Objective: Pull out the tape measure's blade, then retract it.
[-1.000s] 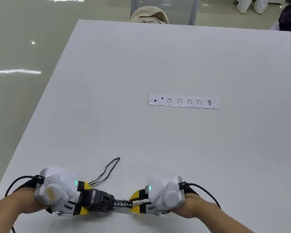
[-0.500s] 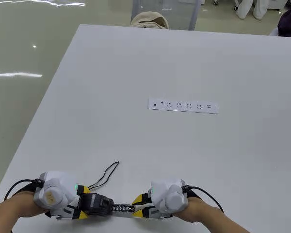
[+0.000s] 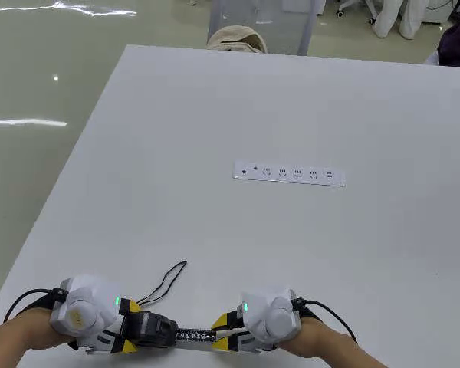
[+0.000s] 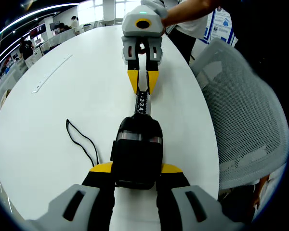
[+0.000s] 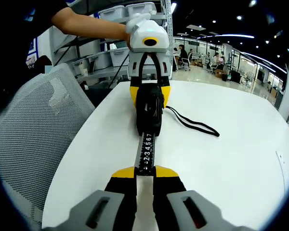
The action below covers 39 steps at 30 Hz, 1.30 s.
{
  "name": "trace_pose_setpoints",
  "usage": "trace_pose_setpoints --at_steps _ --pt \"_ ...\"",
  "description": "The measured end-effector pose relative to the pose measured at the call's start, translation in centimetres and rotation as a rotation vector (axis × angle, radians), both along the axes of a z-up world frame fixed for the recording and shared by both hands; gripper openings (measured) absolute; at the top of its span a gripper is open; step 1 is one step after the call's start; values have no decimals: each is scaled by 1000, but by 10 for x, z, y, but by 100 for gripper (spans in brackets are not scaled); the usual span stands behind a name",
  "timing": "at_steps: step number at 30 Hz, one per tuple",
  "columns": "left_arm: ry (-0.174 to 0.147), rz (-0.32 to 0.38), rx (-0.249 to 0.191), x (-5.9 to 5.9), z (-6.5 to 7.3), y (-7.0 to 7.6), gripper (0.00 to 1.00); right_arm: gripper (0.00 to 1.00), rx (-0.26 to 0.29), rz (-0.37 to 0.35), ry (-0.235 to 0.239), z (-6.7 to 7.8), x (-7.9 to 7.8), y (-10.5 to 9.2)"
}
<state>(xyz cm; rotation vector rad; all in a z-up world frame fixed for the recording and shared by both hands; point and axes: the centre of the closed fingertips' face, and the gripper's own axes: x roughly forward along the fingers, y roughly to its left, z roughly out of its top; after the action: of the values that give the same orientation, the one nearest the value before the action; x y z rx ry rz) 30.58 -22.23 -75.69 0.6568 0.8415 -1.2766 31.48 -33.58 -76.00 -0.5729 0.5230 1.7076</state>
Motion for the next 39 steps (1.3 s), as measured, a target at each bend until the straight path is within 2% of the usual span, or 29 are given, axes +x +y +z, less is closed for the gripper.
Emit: trace_pose_setpoints --at_steps 39 --pt "6 0 -4 1 1 0 29 9 -22 19 10 2 4 -18"
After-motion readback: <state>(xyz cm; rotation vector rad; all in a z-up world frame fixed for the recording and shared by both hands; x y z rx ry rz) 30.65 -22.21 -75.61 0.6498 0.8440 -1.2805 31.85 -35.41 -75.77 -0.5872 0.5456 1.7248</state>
